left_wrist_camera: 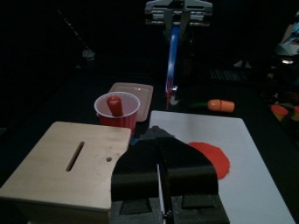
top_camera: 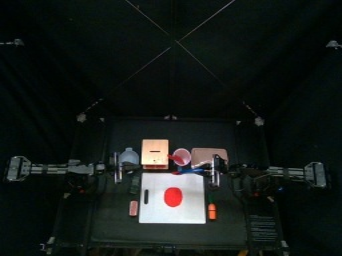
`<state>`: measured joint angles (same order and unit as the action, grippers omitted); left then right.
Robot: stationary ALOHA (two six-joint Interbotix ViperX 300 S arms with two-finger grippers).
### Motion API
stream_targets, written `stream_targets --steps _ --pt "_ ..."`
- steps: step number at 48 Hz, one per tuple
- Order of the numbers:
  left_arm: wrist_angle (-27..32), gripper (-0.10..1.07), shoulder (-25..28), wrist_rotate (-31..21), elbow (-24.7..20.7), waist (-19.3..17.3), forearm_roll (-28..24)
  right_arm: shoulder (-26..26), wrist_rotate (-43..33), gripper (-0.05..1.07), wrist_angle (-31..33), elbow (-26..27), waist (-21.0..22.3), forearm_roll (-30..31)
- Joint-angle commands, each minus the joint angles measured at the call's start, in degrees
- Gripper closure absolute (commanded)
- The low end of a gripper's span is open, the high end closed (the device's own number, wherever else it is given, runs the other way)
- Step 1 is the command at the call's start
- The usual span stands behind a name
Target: Grab pizza cutter with other hand
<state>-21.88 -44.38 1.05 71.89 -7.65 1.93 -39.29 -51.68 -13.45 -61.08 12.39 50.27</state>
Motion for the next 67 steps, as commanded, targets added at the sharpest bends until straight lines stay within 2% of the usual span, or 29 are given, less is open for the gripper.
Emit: stream_targets --steps 1,7,14,23,26,31,37,41,47,61,67 --pt "-0.53 0.97 0.09 0.09 -1.76 -0.09 -0.09 2.46 0.44 0.64 -6.5 0.26 3.08 -0.53" --pt "-0.7 0.97 0.09 0.09 -1.76 0.09 -0.09 7.73 0.62 0.64 -15.56 -0.44 6.94 -1.14" --pt "-1.05 0.97 0.09 0.09 -1.67 0.09 -0.18 12.92 3.87 0.63 -21.18 -1.14 9.32 -3.87" --pt "-1.05 0.97 0.09 0.09 -1.49 0.09 -0.18 18.28 21.71 0.63 -25.58 -2.72 9.23 -18.54" --pt "-1.05 0.97 0.18 0.18 -1.41 0.18 -0.18 19.69 29.0 0.63 -27.86 -3.52 7.73 -24.79" --pt "-1.05 0.97 0.09 0.18 -1.41 0.35 -0.26 22.15 39.55 0.63 -29.62 -3.87 2.55 -35.07" --pt "-1.05 0.97 0.97 0.18 -1.76 1.76 -1.67 24.7 44.47 0.63 -29.62 -2.9 -3.16 -43.24" --pt "-1.14 0.95 2.46 0.0 -2.02 2.9 -2.64 25.93 44.82 0.63 -29.62 -2.2 -6.06 -45.62" --pt "-1.14 0.84 6.59 -0.18 -2.81 4.57 -2.37 27.25 44.65 0.63 -29.88 -0.7 -9.05 -47.55" --pt "-1.05 0.35 18.9 -0.18 -8.35 9.23 0.79 30.41 44.91 0.63 -29.88 3.96 -10.99 -47.9" --pt "-1.14 0.21 23.03 -0.09 -10.81 10.63 2.81 33.22 44.91 0.63 -29.88 5.89 -11.34 -47.72"
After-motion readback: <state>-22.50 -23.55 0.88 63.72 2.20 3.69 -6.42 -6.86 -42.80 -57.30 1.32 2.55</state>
